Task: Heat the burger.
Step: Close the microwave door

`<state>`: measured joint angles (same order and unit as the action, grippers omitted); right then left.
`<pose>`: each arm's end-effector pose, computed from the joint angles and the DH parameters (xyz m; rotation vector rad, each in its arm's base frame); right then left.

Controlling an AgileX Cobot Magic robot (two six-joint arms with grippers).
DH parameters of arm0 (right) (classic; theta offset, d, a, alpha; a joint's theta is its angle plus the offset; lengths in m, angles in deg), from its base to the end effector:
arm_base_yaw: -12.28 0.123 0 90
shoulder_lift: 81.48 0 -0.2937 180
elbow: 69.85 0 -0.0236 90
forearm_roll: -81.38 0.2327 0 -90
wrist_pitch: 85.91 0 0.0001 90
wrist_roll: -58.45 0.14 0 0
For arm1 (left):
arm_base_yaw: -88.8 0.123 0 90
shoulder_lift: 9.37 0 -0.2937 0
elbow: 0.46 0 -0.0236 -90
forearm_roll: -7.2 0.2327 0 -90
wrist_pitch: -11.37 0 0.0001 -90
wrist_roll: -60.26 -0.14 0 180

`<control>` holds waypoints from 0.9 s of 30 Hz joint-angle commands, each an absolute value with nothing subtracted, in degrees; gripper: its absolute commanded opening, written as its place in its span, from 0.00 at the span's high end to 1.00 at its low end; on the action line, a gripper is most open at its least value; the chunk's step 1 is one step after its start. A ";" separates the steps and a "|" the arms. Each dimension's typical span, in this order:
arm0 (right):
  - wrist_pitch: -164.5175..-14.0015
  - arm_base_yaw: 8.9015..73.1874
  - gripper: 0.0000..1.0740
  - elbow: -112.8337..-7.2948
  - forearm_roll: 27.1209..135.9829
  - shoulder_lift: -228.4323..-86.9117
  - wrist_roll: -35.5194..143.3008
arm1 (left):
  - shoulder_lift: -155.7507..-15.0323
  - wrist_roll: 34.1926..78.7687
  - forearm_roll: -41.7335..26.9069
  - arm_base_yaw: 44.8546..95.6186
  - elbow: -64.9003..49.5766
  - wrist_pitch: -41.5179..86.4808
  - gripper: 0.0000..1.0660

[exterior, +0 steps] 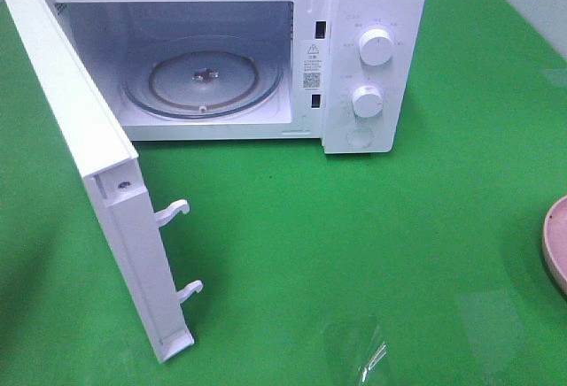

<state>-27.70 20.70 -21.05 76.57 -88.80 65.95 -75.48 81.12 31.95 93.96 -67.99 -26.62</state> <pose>0.0173 -0.0075 0.2523 -0.0142 1.9935 0.0795 0.2020 -0.0179 0.2284 0.1028 1.7104 -0.1682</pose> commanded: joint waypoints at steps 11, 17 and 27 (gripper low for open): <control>-28.33 20.42 0.30 -20.93 76.45 -87.26 65.44 | -90.72 85.59 42.61 89.77 -60.95 -35.39 1.00; -28.33 20.42 0.30 -20.93 76.45 -87.26 65.44 | -95.70 83.87 40.08 85.31 -59.17 -35.33 1.00; -28.33 20.42 0.30 -20.93 76.45 -87.26 65.44 | -102.47 74.24 25.76 74.36 -55.16 -35.33 1.00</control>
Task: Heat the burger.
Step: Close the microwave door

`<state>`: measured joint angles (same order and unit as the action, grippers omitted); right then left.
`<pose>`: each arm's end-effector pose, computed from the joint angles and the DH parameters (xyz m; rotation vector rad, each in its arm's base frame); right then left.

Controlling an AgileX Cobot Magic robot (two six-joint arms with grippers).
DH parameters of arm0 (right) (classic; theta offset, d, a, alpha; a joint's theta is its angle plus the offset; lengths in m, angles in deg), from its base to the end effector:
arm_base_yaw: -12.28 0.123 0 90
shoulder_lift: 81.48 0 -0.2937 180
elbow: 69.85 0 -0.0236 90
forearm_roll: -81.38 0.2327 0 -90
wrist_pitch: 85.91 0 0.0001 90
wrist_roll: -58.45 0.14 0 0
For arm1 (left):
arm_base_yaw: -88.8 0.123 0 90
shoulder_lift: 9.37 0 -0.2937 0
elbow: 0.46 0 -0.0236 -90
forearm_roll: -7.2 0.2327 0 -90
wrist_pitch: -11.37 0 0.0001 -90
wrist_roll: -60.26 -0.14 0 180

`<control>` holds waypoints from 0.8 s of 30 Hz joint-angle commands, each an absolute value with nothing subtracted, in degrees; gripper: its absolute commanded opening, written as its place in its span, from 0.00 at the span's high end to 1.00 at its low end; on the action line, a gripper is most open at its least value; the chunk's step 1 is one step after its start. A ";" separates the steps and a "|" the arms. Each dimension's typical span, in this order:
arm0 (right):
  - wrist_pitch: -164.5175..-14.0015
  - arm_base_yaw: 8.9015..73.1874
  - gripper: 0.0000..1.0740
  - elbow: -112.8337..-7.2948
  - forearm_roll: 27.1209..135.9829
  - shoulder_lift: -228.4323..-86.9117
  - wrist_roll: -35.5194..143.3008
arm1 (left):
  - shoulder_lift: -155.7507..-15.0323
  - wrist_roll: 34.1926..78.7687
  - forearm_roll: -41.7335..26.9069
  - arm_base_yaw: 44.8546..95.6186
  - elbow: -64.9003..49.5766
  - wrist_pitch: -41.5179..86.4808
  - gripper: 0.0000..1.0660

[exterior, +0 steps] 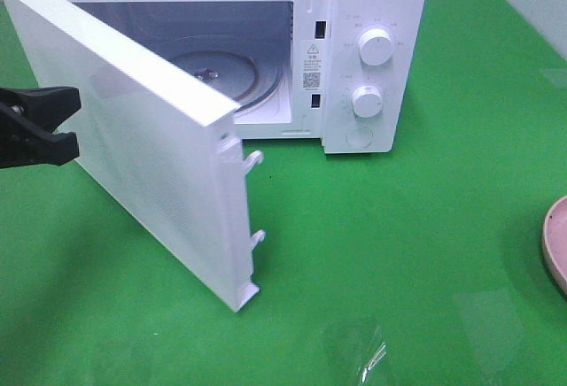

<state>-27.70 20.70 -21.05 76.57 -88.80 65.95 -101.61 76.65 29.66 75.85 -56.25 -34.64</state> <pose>0.0173 -0.0075 0.2523 -0.0142 1.9935 0.0795 0.2693 -0.1014 0.1983 0.3963 1.7866 -0.4172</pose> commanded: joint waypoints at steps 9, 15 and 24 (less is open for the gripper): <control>-28.33 20.42 0.30 -20.93 76.45 -87.26 65.44 | -107.28 71.15 18.48 68.80 -50.06 -34.93 1.00; -28.33 20.42 0.30 -20.93 76.45 -87.26 65.44 | -110.20 67.94 13.39 65.48 -47.31 -34.64 1.00; -28.33 20.42 0.30 -20.93 76.45 -87.26 65.44 | -116.73 62.04 3.01 59.58 -40.21 -33.67 1.00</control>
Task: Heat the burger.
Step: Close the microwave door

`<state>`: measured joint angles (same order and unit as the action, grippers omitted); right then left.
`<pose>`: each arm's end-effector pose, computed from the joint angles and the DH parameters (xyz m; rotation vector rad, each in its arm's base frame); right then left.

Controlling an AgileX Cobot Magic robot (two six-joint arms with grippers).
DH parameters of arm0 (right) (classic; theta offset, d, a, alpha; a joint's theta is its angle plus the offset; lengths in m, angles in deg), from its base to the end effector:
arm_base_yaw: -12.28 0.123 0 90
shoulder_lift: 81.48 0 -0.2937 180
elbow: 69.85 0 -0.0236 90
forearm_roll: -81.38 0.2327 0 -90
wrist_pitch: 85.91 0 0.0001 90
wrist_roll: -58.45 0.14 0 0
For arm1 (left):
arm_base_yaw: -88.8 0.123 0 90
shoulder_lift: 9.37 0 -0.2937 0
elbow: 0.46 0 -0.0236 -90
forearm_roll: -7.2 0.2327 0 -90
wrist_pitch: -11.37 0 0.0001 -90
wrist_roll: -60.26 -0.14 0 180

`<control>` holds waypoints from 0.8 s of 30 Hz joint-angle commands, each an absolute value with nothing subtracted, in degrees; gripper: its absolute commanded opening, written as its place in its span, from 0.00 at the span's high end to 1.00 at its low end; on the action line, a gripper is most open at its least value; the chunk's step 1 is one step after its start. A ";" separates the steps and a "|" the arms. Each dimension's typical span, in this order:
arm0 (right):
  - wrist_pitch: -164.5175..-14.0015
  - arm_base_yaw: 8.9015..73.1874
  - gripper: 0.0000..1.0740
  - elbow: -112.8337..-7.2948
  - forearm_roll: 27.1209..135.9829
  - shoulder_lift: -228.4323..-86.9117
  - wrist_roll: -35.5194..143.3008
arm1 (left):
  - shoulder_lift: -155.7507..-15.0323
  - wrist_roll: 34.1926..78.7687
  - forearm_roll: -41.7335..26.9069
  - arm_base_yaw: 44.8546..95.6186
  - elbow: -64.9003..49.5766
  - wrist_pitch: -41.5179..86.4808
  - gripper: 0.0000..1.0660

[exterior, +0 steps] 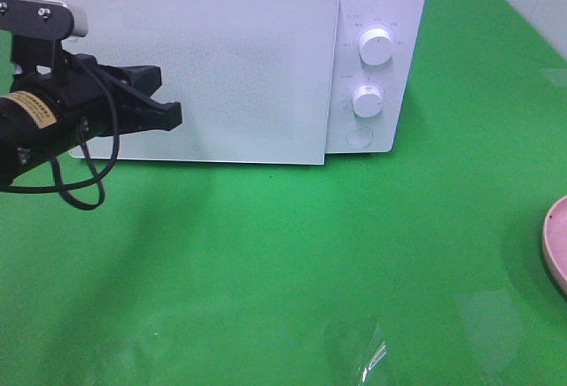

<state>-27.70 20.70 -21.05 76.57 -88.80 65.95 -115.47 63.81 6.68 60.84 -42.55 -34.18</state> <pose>0.0173 -0.0075 0.2523 -0.0142 1.9935 0.0795 0.3191 -0.1683 0.1891 0.3721 1.7698 -0.3919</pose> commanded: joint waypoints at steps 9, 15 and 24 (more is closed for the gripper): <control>-28.33 20.42 0.30 -20.93 76.45 -87.26 65.44 | -120.74 59.75 -0.37 57.52 -33.44 -30.80 1.00; -28.33 20.42 0.30 -20.93 76.45 -87.26 65.49 | -123.55 59.75 -1.17 57.40 -28.46 -28.97 1.00; -28.33 20.42 0.30 -20.93 76.45 -87.26 65.49 | -127.73 59.75 -1.57 57.12 -20.55 -26.96 1.00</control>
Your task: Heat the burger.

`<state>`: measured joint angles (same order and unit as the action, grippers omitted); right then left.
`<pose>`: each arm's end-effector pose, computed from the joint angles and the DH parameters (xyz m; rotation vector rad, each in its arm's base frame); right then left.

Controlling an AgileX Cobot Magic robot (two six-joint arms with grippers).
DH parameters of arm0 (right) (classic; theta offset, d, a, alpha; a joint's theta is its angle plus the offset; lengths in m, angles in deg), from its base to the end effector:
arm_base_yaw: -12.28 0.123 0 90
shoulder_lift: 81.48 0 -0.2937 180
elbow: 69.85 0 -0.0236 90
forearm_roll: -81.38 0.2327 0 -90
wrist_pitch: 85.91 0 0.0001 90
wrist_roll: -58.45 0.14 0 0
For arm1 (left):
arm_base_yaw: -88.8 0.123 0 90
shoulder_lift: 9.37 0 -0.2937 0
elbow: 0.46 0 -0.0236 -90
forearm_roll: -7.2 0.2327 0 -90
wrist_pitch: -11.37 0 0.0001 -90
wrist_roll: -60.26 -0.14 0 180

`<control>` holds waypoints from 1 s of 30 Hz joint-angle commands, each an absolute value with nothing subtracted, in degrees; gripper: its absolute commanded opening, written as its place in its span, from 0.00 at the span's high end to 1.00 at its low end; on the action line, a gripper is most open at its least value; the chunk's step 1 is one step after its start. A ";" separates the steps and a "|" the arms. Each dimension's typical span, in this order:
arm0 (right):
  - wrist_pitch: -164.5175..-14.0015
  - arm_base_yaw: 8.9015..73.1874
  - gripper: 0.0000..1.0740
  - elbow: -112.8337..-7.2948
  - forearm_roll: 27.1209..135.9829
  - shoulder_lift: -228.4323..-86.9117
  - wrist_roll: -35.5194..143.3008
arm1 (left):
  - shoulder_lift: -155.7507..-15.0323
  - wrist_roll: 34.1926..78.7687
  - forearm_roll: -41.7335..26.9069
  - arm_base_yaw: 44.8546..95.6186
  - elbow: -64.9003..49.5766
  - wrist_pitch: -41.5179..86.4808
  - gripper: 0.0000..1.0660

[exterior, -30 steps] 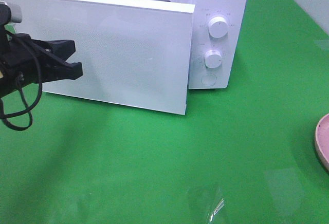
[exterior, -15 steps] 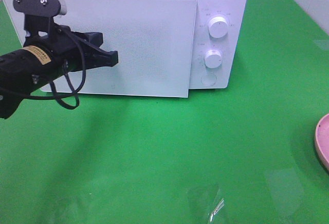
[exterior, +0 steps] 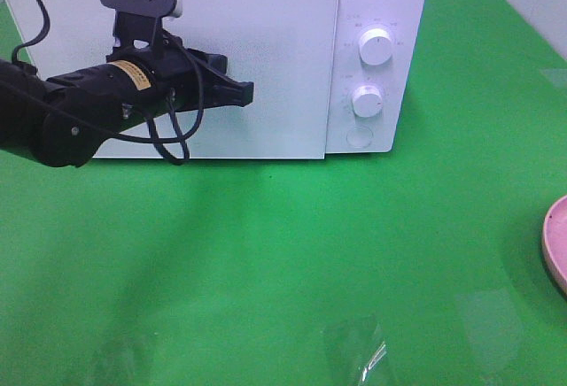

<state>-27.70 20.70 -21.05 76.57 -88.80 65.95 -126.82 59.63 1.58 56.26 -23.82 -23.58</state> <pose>0.0173 -0.0075 0.2523 -0.0142 1.9935 0.0795 0.3710 -0.2274 0.1796 0.4223 1.8192 -0.3912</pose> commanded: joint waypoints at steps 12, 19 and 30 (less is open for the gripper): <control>-28.33 20.42 0.30 -20.93 76.45 -87.26 65.49 | -128.02 55.39 -5.58 56.43 -17.80 -20.89 1.00; -28.33 20.42 0.30 -20.93 76.45 -87.26 65.49 | -123.32 54.88 -5.58 52.19 -21.70 -7.37 0.95; -28.33 20.42 0.30 -20.93 76.45 -87.26 65.49 | -117.99 54.99 -4.55 48.46 -23.48 17.27 0.06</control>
